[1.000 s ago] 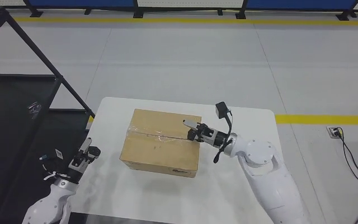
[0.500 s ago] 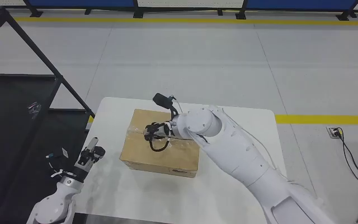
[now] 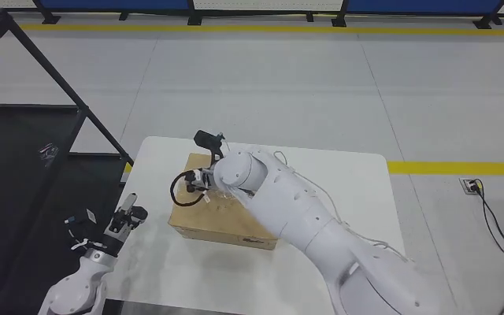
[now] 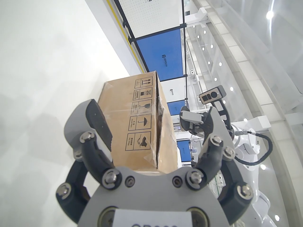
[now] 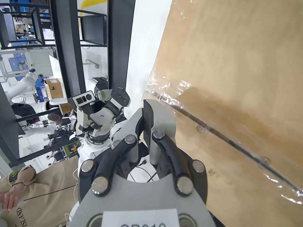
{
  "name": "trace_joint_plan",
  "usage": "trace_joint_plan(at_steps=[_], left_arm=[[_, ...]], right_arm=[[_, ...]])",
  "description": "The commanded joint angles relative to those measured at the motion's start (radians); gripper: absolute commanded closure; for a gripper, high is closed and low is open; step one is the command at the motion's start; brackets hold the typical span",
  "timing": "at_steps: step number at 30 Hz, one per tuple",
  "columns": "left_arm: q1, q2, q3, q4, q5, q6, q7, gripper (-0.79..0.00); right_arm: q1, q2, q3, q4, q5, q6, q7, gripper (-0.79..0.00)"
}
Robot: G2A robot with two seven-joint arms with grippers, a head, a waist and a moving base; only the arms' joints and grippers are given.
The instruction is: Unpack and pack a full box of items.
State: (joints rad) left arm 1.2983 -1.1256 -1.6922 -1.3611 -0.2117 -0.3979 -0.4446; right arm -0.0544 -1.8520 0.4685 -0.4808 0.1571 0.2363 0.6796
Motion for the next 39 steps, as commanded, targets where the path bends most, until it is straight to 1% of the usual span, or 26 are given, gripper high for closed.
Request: trace_joint_plan(at_steps=[1, 8, 11, 17, 23, 26, 30, 39], left_arm=[[-0.003, 0.0, 0.004, 0.004, 0.002, 0.001, -0.001, -0.785], [-0.008, 0.0, 0.007, 0.009, 0.004, 0.003, -0.002, -0.785], [-0.008, 0.0, 0.007, 0.011, 0.004, 0.001, -0.002, -0.785], [-0.007, 0.002, 0.001, 0.012, 0.0, -0.001, -0.006, -0.785], [-0.008, 0.003, -0.001, 0.013, -0.003, -0.002, -0.009, -0.785], [-0.009, 0.003, 0.0, 0.015, -0.004, -0.001, -0.011, -0.785], [-0.011, 0.003, 0.001, 0.017, -0.007, -0.002, -0.013, -0.785], [-0.012, 0.004, 0.002, 0.017, -0.002, -0.004, -0.012, -0.785]], right_arm=[[0.0, -0.023, 0.001, 0.043, 0.016, -0.022, -0.011, 0.0], [0.017, -0.082, 0.003, 0.158, 0.028, -0.033, -0.015, 0.0], [0.026, -0.097, 0.014, 0.197, 0.04, -0.027, -0.007, 0.0], [0.046, -0.117, 0.024, 0.251, 0.035, -0.009, 0.05, 0.0], [0.061, -0.119, 0.043, 0.294, 0.037, -0.005, 0.1, 0.0], [0.065, -0.116, 0.05, 0.312, 0.03, 0.0, 0.106, 0.0], [0.062, -0.111, 0.057, 0.325, 0.018, 0.012, 0.121, 0.0], [0.063, -0.092, 0.077, 0.337, -0.001, 0.001, 0.146, 0.0]])
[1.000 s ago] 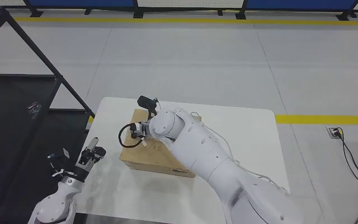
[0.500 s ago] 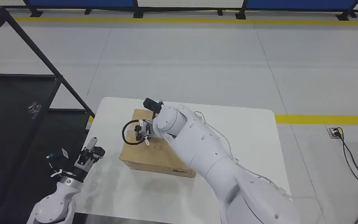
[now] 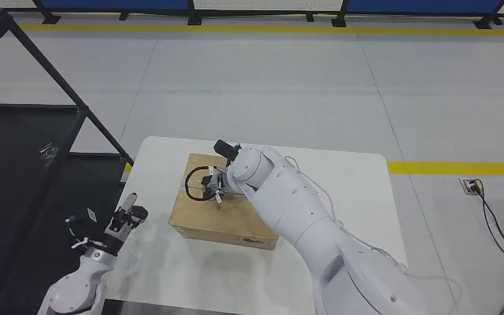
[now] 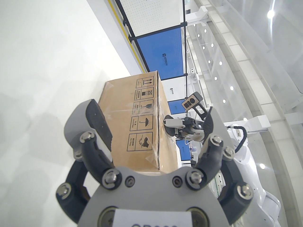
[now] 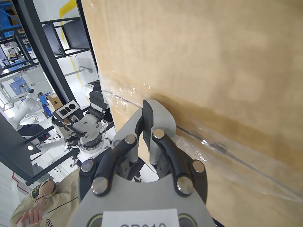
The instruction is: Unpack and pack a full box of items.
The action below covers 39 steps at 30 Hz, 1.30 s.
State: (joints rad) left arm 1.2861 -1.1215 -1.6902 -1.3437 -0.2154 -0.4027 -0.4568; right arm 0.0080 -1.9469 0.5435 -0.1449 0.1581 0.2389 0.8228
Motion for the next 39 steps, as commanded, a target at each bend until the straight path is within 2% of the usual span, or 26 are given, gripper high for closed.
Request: trace_joint_plan(at_steps=[1, 39], left_arm=[[0.0, 0.0, 0.001, -0.002, 0.003, 0.002, 0.001, -0.785], [-0.011, 0.0, 0.032, -0.012, 0.025, 0.022, 0.01, -0.785]], right_arm=[[0.002, 0.005, 0.004, 0.003, -0.005, -0.003, 0.006, 0.0], [-0.052, 0.098, 0.074, -0.082, -0.115, -0.065, 0.072, 0.0]])
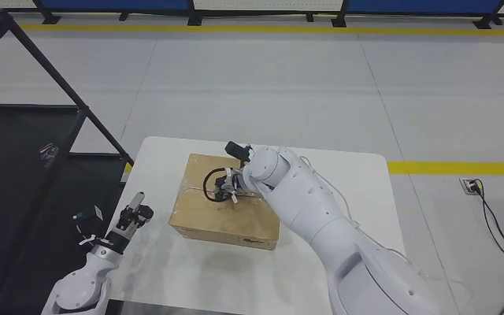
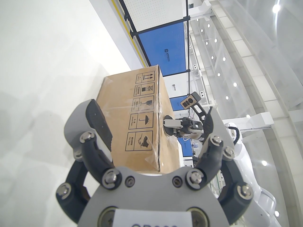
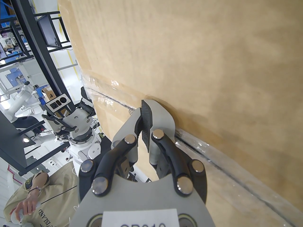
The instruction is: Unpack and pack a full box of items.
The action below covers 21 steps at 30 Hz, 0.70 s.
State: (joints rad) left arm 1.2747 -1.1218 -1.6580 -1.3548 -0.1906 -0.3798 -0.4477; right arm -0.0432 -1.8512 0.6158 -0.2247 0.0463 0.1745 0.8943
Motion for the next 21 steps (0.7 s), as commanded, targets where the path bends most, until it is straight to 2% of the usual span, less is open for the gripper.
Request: trace_joint_plan(at_steps=[1, 21], left_arm=[[0.0, 0.0, 0.0, -0.002, 0.001, -0.001, 0.002, -0.785], [-0.004, 0.0, 0.01, -0.002, 0.006, 0.004, 0.003, -0.785]], right_arm=[[-0.002, 0.005, 0.003, -0.006, -0.008, -0.002, 0.001, 0.0], [-0.067, 0.082, 0.064, -0.135, -0.072, -0.035, 0.015, 0.0]])
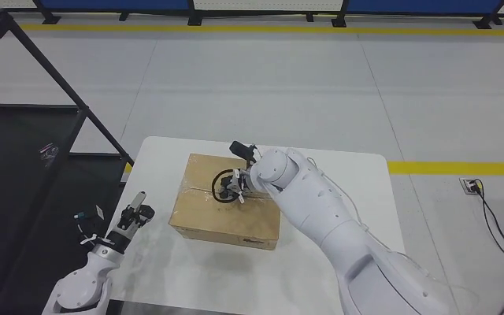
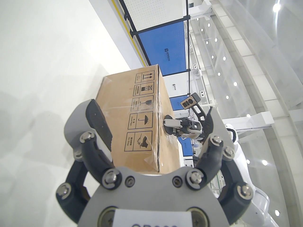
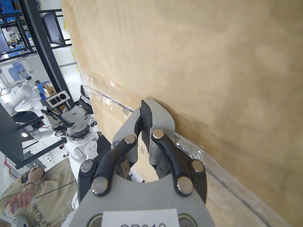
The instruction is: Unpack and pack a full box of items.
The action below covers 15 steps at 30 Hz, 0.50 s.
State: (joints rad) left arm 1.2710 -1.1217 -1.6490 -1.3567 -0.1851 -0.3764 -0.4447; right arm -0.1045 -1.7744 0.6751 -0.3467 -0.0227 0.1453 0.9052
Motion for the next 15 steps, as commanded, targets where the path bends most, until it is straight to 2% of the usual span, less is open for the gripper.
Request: trace_joint_plan(at_steps=[1, 9, 15], left_arm=[[-0.001, 0.0, 0.002, 0.0, 0.001, 0.001, 0.0, -0.785], [-0.001, 0.0, 0.006, -0.005, 0.009, 0.002, 0.005, -0.785], [0.001, 0.0, 0.008, -0.008, 0.008, 0.006, 0.007, -0.785]], right_arm=[[-0.012, 0.012, 0.009, -0.028, -0.006, -0.018, 0.015, 0.0], [-0.072, 0.07, 0.061, -0.153, -0.047, -0.004, 0.016, 0.0], [-0.136, 0.116, 0.104, -0.283, -0.104, 0.096, 0.002, 0.0]])
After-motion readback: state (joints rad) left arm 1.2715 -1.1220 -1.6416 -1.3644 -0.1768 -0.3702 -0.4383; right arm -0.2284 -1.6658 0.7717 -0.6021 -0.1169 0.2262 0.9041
